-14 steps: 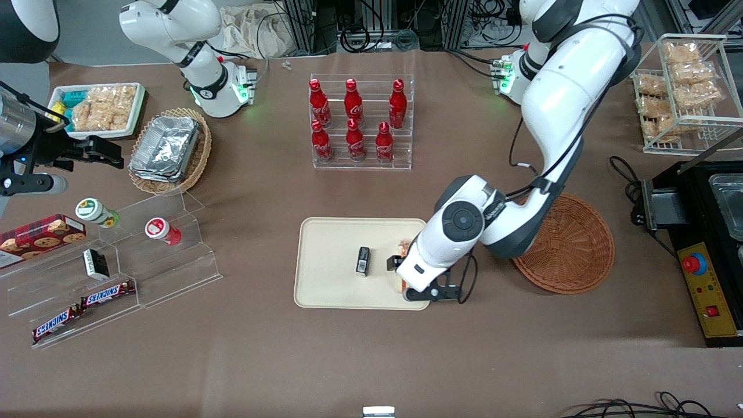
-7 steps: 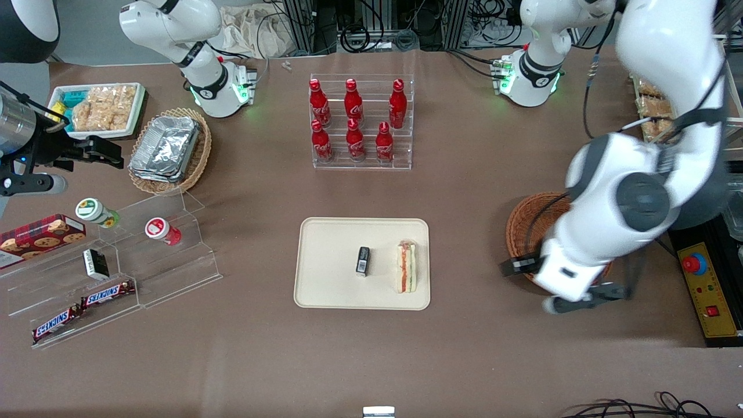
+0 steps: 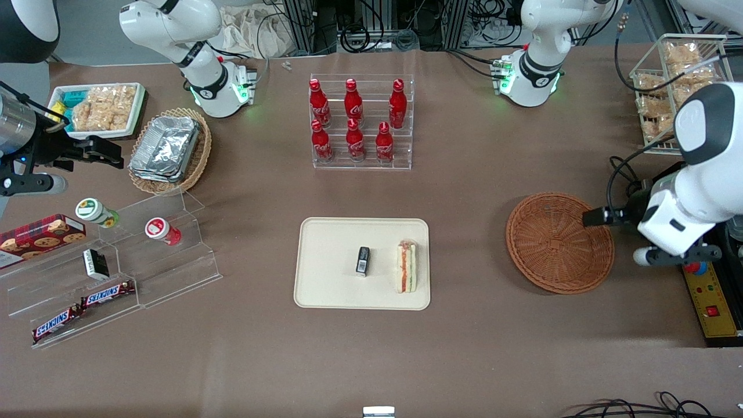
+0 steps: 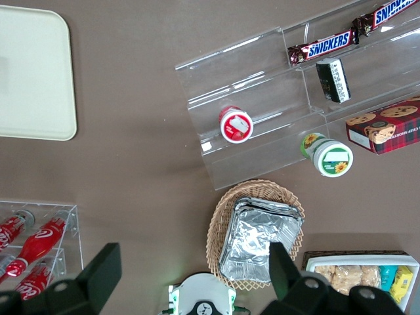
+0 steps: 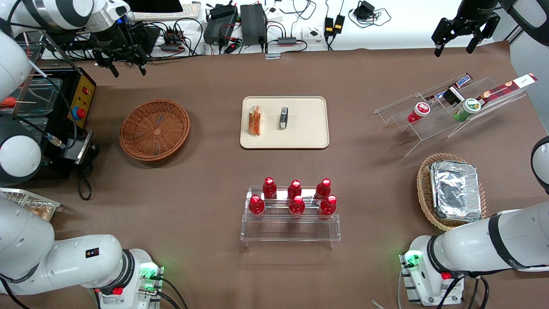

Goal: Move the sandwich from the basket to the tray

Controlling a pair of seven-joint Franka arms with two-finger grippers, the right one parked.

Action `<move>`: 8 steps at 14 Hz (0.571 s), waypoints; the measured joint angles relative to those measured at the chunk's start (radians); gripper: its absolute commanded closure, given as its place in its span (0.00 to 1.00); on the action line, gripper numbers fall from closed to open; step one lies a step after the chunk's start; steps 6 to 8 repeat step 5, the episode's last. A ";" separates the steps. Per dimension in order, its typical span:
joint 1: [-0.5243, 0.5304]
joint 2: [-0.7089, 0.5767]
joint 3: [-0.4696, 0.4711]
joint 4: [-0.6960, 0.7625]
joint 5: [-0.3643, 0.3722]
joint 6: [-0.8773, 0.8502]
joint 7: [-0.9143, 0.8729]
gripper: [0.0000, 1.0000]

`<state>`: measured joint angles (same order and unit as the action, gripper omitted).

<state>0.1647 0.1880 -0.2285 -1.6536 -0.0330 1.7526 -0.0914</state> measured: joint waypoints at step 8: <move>-0.025 -0.108 0.020 -0.134 0.035 0.083 0.036 0.00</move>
